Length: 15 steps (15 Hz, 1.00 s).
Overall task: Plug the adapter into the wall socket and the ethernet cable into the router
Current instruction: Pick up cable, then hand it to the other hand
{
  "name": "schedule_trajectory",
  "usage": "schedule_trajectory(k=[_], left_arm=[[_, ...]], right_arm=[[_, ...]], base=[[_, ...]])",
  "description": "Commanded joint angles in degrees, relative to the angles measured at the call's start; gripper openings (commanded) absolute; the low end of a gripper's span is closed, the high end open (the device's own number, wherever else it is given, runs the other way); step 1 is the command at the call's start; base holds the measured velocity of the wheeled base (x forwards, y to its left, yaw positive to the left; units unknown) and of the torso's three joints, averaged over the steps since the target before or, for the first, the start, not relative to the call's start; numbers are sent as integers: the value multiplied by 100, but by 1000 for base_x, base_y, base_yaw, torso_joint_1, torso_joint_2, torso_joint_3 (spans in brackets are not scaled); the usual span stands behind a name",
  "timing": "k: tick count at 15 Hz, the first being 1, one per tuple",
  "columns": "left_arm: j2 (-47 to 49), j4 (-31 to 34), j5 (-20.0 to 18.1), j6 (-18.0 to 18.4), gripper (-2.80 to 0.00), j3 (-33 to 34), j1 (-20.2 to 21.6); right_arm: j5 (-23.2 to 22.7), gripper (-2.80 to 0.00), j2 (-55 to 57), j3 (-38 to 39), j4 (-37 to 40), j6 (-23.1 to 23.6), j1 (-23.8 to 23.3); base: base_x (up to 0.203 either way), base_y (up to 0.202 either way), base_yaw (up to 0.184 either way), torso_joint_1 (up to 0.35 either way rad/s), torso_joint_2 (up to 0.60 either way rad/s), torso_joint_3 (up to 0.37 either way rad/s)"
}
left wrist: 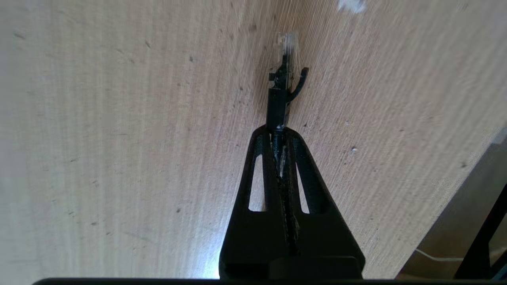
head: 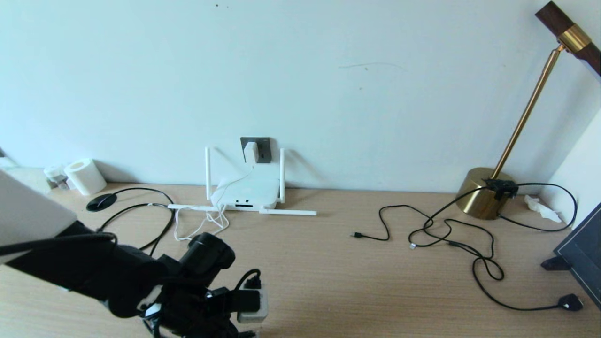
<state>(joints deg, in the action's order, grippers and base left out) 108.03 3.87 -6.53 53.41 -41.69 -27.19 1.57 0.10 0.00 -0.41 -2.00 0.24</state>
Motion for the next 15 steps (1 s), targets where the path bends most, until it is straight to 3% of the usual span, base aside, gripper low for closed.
schedule_trajectory(k=[1, 4, 7, 11, 15], left_arm=[[-419, 16, -55, 29, -280, -111, -41], [-1097, 211, -158, 13, -280, -633, -242], [-1285, 582, -137, -217, -280, -1838, -668], [-1090, 711, 362, -455, -280, -3579, -1110], [-686, 739, 737, -505, -280, -4501, -1630]], right_arm=[[1, -280, -1, 0, -3, -2, 2], [1, -280, -1, 0, -3, -2, 2], [1, -280, -1, 0, -3, -2, 2], [-17, -280, -1, 0, 6, 243, 2], [-22, -280, -1, 0, -3, 226, 2]], base=[[0, 0, 0, 0, 0, 0], [0, 0, 0, 0, 0, 0], [0, 0, 0, 0, 0, 0], [0, 0, 0, 0, 0, 0], [0, 0, 0, 0, 0, 0]])
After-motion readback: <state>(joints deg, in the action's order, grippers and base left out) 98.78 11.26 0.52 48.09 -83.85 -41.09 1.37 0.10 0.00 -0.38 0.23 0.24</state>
